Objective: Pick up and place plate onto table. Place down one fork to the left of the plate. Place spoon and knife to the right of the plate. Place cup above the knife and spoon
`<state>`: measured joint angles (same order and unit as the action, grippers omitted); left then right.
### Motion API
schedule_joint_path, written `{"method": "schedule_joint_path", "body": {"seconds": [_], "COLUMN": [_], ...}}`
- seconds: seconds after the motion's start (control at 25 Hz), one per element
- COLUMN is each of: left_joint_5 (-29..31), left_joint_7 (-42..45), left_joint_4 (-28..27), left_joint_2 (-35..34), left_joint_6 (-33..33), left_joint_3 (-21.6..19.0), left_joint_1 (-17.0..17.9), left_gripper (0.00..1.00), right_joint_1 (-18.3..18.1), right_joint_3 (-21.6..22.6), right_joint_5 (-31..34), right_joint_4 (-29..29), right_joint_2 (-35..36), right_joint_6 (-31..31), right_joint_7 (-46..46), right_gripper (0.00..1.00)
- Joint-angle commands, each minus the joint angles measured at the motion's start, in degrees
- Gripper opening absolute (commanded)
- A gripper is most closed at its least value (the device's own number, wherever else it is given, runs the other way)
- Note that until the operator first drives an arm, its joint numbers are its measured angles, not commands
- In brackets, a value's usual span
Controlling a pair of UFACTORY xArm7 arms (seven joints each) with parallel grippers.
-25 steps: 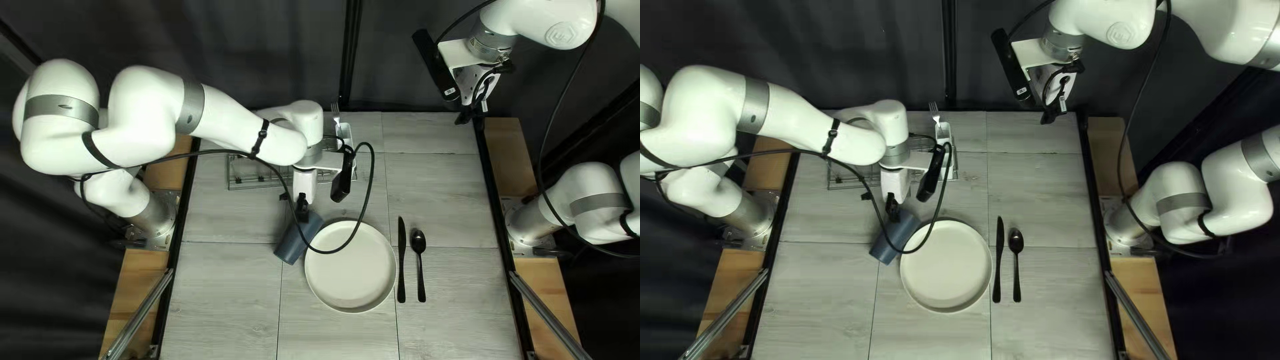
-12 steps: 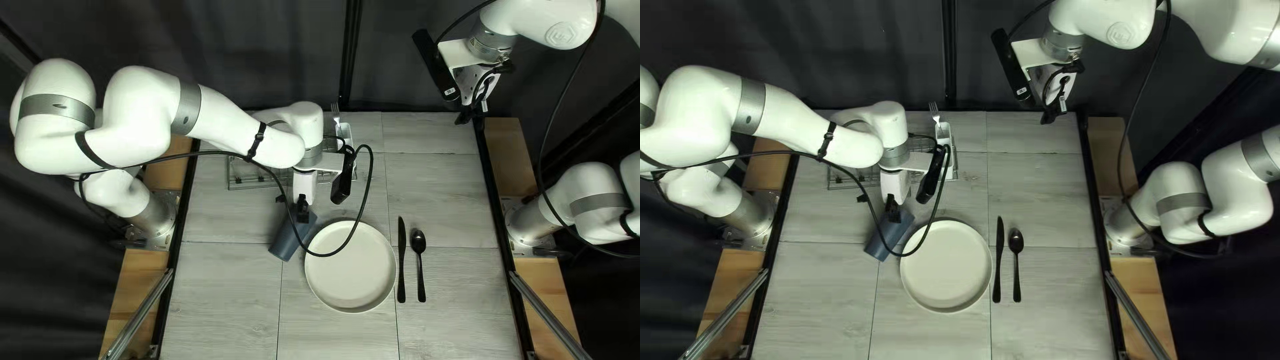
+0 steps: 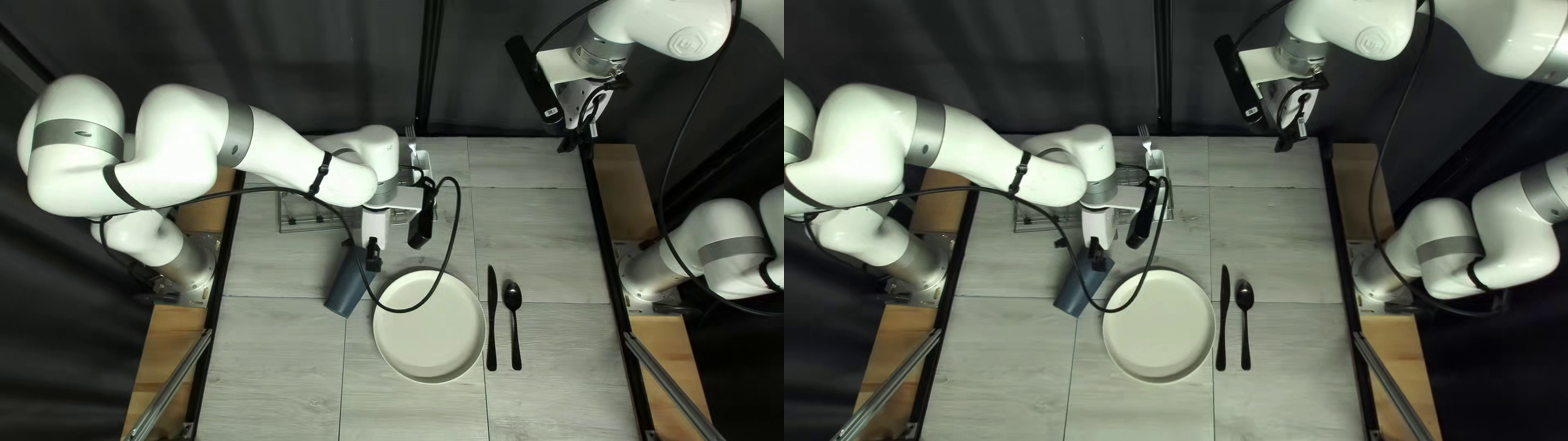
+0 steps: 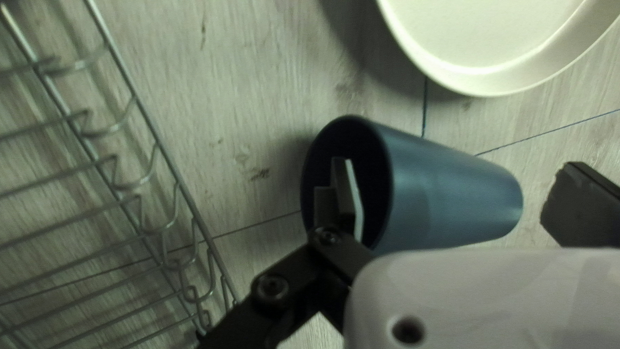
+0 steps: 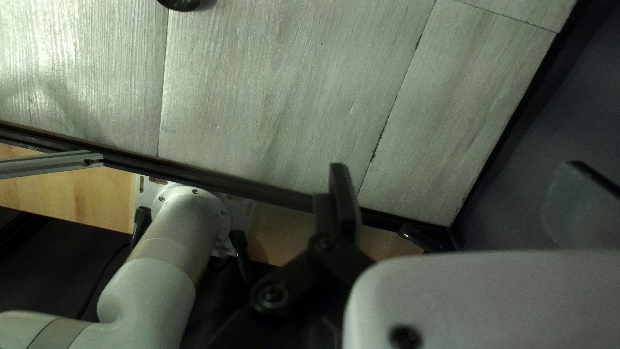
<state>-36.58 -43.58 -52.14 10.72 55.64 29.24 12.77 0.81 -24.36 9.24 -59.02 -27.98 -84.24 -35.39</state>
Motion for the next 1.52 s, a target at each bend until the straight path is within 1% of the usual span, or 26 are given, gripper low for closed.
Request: {"method": "schedule_joint_path", "body": {"seconds": [0.04,0.32,0.36,0.4,0.48,0.52,0.56,0.64,0.72,0.76,0.84,0.88,0.92,1.0,1.08,1.12,1.16,1.2,1.36,1.52], "left_joint_5": [-2.8,-5.1,-5.8,-6.2,-6.6,-6.5,-6.1,-4.8,-1.8,1.0,4.7,7.8,9.2,13.2,15.6,16.2,17.1,17.6,17.2,14.0], "left_joint_7": [-2.9,-3.0,-3.5,-3.8,-4.1,-3.9,-3.5,-2.0,1.5,4.9,9.9,14.5,16.7,23.6,28.2,29.2,30.3,30.6,28.2,22.9], "left_joint_4": [0.5,0.6,0.4,0.5,1.2,1.7,2.2,3.3,4.8,6.1,7.7,8.8,9.3,10.6,11.4,11.7,12.4,13.0,14.2,15.7], "left_joint_2": [1.7,2.1,2.6,2.8,2.3,1.5,0.6,-1.7,-5.8,-9.5,-14.3,-17.9,-19.6,-24.5,-27.4,-28.2,-29.4,-30.1,-29.5,-28.1], "left_joint_6": [0.3,0.6,0.8,0.8,0.7,0.6,0.6,0.4,0.4,0.3,0.3,0.5,0.6,1.2,1.6,1.8,1.9,1.6,-0.6,-3.7], "left_joint_3": [-0.3,-1.7,-1.9,-2.1,-2.3,-2.4,-2.4,-2.5,-2.7,-3.2,-4.5,-6.0,-6.8,-10.0,-12.3,-12.8,-13.3,-13.4,-12.2,-9.2], "left_joint_1": [-1.1,-0.3,-0.4,-0.4,-0.2,0.1,0.4,1.0,1.9,2.4,2.8,2.9,2.9,2.9,2.9,2.9,2.6,2.3,1.8,1.5], "left_gripper": [1.00,1.00,0.95,0.85,0.51,0.07,0.00,0.00,0.00,0.00,0.00,0.00,0.00,0.00,0.00,0.00,0.59,1.00,1.00,1.00], "right_joint_1": [0.0,0.0,0.0,0.0,0.0,0.0,0.0,0.0,0.0,0.0,0.0,0.0,0.0,0.0,0.0,0.0,0.0,0.0,0.0,0.0], "right_joint_3": [0.0,0.0,0.0,0.0,0.0,0.0,0.0,0.0,0.0,0.0,0.0,0.0,0.0,0.0,0.0,0.0,0.0,0.0,0.0,0.0], "right_joint_5": [0.0,0.0,0.0,0.0,0.0,0.0,0.0,0.0,0.0,0.0,0.0,0.0,0.0,0.0,0.0,0.0,0.0,0.0,0.0,0.0], "right_joint_4": [0.0,0.0,0.0,0.0,0.0,0.0,0.0,0.0,0.0,0.0,0.0,0.0,0.0,0.0,0.0,0.0,0.0,0.0,0.0,0.0], "right_joint_2": [0.0,0.0,0.0,0.0,0.0,0.0,0.0,0.0,0.0,0.0,0.0,0.0,0.0,0.0,0.0,0.0,0.0,0.0,0.0,0.0], "right_joint_6": [0.0,0.0,0.0,0.0,0.0,0.0,0.0,0.0,0.0,0.0,0.0,0.0,0.0,0.0,0.0,0.0,0.0,0.0,0.0,0.0], "right_joint_7": [0.0,0.0,0.0,0.0,0.0,0.0,0.0,0.0,0.0,0.0,0.0,0.0,0.0,0.0,0.0,0.0,0.0,0.0,0.0,0.0], "right_gripper": [1.00,1.00,1.00,1.00,1.00,1.00,1.00,1.00,1.00,1.00,1.00,1.00,1.00,1.00,1.00,1.00,1.00,1.00,1.00,1.00]}}
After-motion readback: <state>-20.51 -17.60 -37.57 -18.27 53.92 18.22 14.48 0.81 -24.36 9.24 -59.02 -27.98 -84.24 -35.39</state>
